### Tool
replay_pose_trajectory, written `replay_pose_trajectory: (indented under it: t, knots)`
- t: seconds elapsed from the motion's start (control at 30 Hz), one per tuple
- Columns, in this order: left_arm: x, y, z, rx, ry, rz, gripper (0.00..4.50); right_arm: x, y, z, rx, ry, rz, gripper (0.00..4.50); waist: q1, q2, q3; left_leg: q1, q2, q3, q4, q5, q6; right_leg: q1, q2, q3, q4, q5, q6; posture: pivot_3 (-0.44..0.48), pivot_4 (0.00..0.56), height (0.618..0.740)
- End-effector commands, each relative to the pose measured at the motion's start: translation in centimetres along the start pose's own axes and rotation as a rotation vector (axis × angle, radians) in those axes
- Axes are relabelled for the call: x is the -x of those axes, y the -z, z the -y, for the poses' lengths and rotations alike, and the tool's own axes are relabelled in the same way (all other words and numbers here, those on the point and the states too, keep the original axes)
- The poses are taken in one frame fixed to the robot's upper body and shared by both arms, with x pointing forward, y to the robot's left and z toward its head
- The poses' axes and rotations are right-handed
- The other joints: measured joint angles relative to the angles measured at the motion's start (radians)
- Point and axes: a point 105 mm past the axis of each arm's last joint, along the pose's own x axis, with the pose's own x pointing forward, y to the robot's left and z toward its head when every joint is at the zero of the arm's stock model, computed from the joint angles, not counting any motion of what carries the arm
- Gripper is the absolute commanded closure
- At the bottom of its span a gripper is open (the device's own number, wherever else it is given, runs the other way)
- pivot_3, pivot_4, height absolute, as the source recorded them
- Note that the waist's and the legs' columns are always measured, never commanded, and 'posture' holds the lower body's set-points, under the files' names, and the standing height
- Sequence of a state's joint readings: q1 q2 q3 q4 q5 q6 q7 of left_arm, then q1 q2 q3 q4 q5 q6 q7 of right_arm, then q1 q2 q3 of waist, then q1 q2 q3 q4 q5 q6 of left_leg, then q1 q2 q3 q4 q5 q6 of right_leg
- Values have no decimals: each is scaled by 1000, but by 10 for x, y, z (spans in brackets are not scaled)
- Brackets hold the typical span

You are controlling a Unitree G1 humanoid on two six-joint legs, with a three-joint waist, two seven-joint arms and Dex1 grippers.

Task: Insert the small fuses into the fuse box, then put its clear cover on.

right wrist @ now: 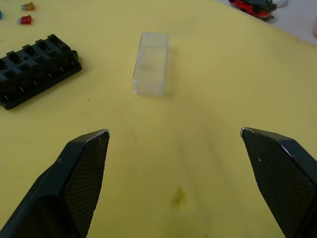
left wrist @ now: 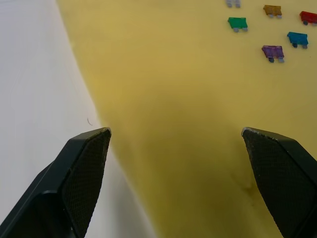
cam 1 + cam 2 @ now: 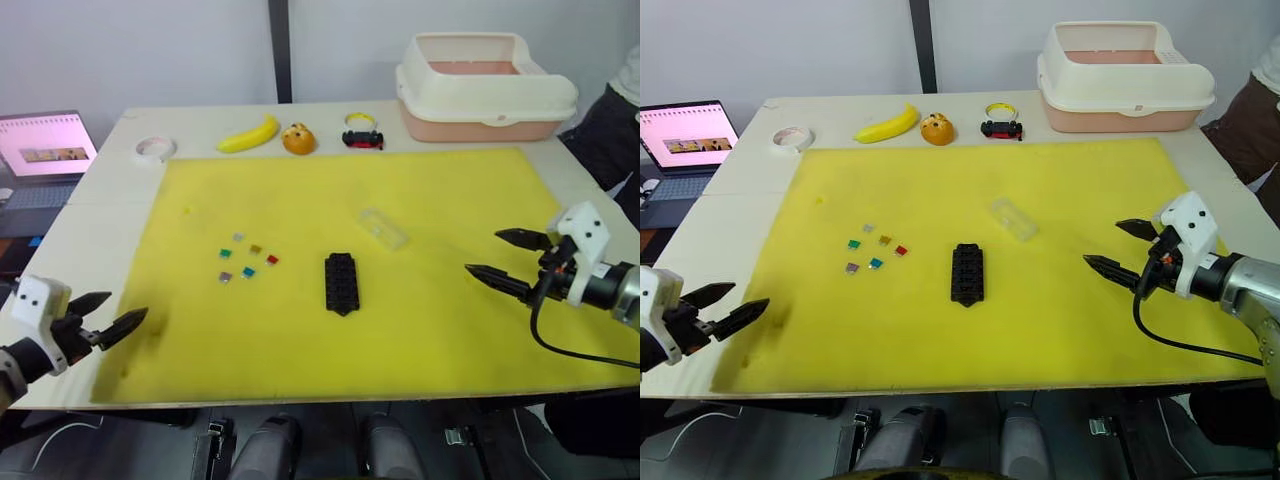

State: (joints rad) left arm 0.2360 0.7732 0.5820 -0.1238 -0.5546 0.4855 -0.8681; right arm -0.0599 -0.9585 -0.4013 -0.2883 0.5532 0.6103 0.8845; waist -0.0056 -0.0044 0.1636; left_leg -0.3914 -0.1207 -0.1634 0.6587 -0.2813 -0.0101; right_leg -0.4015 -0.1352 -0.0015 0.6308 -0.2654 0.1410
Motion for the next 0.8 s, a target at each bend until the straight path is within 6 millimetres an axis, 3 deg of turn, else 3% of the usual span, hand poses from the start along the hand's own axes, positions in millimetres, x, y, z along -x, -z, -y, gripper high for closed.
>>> replay_pose_trajectory:
  t: [0.03, 0.53, 0.8]
  knots:
    - [0, -11, 2, -26, 17, 49, 38, 5, -11, 3, 35, 26, 38, 0, 0, 0, 0, 0, 0, 0, 0, 0, 0, 0, 0, 0, 0, 0, 0, 0, 150, 740]
    - [-5, -16, 6, -6, 26, 51, 38, 2, -8, -1, 38, 30, 34, 0, 0, 0, 0, 0, 1, 2, -1, 0, 0, -1, 0, 1, 0, 0, 0, 0, 150, 740]
    - [-4, -20, 25, 119, 128, 32, 38, -14, -26, -12, 86, -23, 66, 0, -3, 0, 0, 0, 1, 2, -3, 0, 0, -3, 1, 2, 0, 0, 0, 0, 150, 740]
